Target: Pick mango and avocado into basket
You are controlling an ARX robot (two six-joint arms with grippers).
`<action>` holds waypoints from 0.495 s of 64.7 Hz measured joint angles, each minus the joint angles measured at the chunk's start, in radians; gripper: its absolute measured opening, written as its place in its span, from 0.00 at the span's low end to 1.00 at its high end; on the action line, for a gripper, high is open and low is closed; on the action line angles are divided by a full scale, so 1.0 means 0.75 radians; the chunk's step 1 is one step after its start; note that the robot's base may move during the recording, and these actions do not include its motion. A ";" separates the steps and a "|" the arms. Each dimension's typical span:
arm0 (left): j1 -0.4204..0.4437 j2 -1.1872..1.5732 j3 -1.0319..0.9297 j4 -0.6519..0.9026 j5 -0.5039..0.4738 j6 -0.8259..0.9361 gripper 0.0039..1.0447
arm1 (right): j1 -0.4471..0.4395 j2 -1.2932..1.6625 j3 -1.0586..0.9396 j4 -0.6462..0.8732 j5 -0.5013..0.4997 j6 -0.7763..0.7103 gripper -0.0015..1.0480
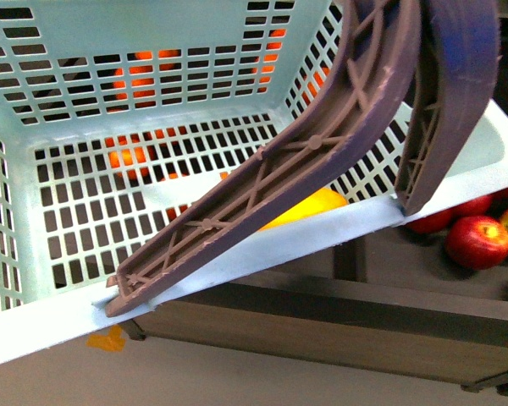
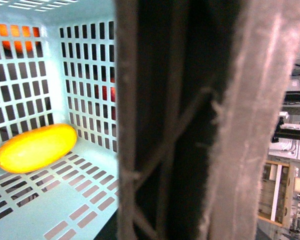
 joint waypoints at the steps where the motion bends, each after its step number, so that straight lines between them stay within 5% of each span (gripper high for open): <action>1: 0.000 0.000 0.000 0.000 0.003 -0.002 0.13 | 0.000 0.000 0.000 0.000 0.000 0.000 0.92; 32: 0.000 0.000 0.000 0.001 0.005 0.000 0.13 | -0.001 -0.001 0.001 0.000 0.000 0.000 0.92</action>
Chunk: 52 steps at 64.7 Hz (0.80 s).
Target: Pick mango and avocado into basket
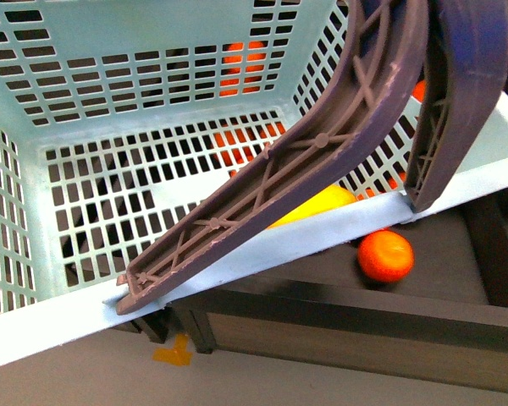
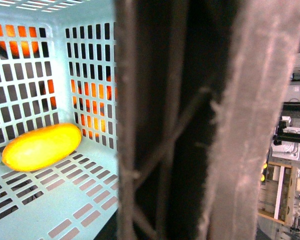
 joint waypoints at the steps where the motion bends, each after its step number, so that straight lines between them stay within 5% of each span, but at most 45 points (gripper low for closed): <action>1: 0.000 0.000 0.000 0.000 0.000 0.001 0.13 | 0.001 0.001 0.000 0.000 0.000 0.000 0.92; 52: -0.001 0.000 0.000 0.000 0.008 -0.005 0.13 | 0.001 0.001 -0.003 0.000 0.002 0.000 0.92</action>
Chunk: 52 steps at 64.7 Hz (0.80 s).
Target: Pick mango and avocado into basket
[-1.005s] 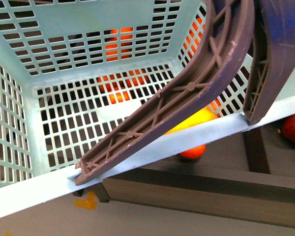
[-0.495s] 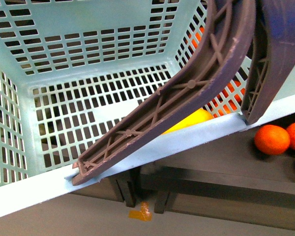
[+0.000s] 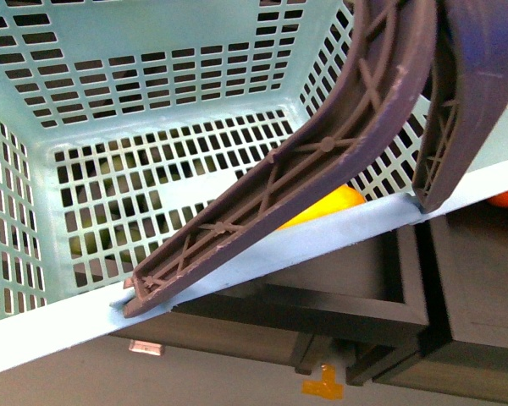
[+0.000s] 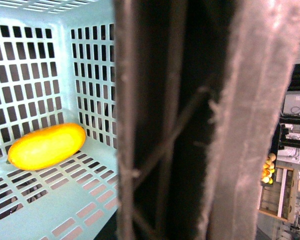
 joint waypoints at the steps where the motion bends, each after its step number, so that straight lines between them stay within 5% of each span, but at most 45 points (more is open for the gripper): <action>1: 0.000 0.000 0.000 0.000 0.001 0.000 0.13 | 0.000 0.000 0.000 0.000 -0.003 0.000 0.92; 52: 0.001 0.001 0.000 0.001 -0.003 0.002 0.13 | -0.001 0.001 0.000 0.000 -0.002 0.000 0.92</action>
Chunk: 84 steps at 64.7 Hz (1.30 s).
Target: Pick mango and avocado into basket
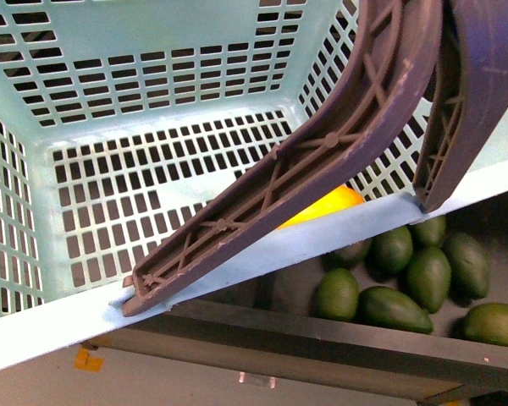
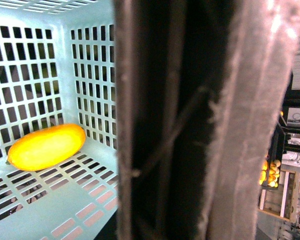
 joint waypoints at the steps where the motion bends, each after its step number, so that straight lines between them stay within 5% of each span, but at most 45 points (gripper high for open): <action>1: 0.000 0.000 0.000 0.000 -0.001 0.002 0.13 | 0.000 0.001 0.000 0.000 -0.002 0.000 0.92; 30: 0.012 0.000 0.000 0.000 -0.010 0.014 0.13 | 0.003 0.000 0.001 -0.005 0.008 0.001 0.92; 36: 0.006 0.000 0.000 0.000 0.003 0.011 0.13 | 0.040 0.010 0.160 -0.494 0.432 0.182 0.92; 40: -0.002 0.000 0.000 0.001 0.013 0.006 0.13 | -0.018 0.037 0.224 -0.705 0.541 0.216 0.92; 48: -0.003 0.000 0.000 0.001 0.017 -0.006 0.13 | -0.233 0.158 0.225 -0.717 0.380 0.159 0.92; 57: -0.003 0.000 0.000 0.001 -0.004 -0.001 0.13 | -0.490 0.451 0.268 -0.504 0.029 -0.011 0.92; 65: 0.003 0.000 0.000 0.001 -0.012 -0.001 0.13 | -0.639 0.785 0.339 -0.317 -0.143 -0.183 0.92; 84: -0.001 0.000 0.000 0.001 0.006 0.002 0.13 | -0.653 1.517 0.534 -0.134 -0.267 -0.393 0.92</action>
